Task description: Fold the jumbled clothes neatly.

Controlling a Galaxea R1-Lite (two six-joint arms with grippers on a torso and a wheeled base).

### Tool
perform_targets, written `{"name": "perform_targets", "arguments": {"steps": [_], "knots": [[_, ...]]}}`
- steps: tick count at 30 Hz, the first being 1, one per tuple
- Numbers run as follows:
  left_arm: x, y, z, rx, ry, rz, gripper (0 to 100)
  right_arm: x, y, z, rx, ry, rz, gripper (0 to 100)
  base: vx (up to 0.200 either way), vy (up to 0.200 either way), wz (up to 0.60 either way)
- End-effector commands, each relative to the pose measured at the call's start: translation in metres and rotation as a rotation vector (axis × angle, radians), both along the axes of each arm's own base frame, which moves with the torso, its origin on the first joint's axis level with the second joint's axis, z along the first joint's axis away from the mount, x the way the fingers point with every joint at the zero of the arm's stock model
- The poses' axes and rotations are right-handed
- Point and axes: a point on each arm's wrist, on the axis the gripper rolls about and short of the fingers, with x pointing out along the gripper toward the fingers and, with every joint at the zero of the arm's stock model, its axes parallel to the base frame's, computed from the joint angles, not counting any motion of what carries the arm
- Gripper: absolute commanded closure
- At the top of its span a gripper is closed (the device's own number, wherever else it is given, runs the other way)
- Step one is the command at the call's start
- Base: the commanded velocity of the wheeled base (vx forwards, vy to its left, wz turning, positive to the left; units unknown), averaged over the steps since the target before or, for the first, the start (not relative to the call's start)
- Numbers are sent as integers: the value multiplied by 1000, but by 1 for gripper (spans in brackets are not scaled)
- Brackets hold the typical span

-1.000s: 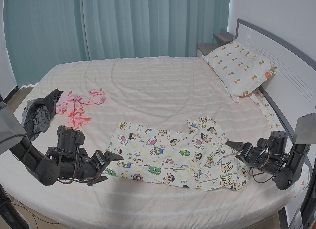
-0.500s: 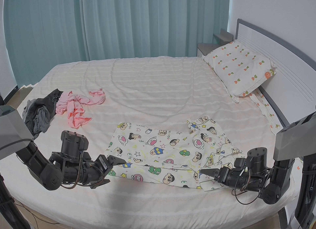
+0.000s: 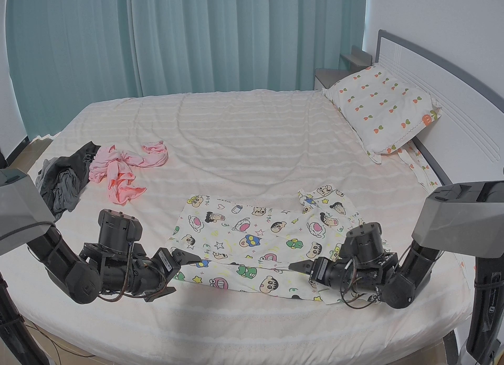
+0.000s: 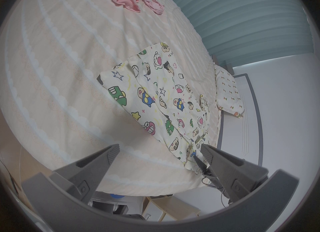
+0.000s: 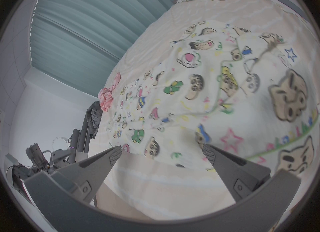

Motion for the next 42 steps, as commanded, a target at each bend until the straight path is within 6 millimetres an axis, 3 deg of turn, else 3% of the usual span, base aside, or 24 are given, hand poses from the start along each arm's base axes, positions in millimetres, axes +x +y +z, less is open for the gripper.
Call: {"name": "perform_targets", "arguments": {"steps": [1,17,28,36,42], "knots": [[0,0,-2,1,5,1,0,8,19,-6,-4,-18,6,0,0,0,0],[3,1,-7,8,5,12,0,17,26,-35,-181,-86,-8,0,0,0,0],[4,1,-8,10,8,11,0,6,38,-20,-208,-82,28,0,0,0,0],[4,1,-9,11,11,11,0,5,39,-28,-225,-65,34,0,0,0,0],[4,1,-9,12,9,12,0,20,36,-37,-244,-75,17,0,0,0,0]]}}
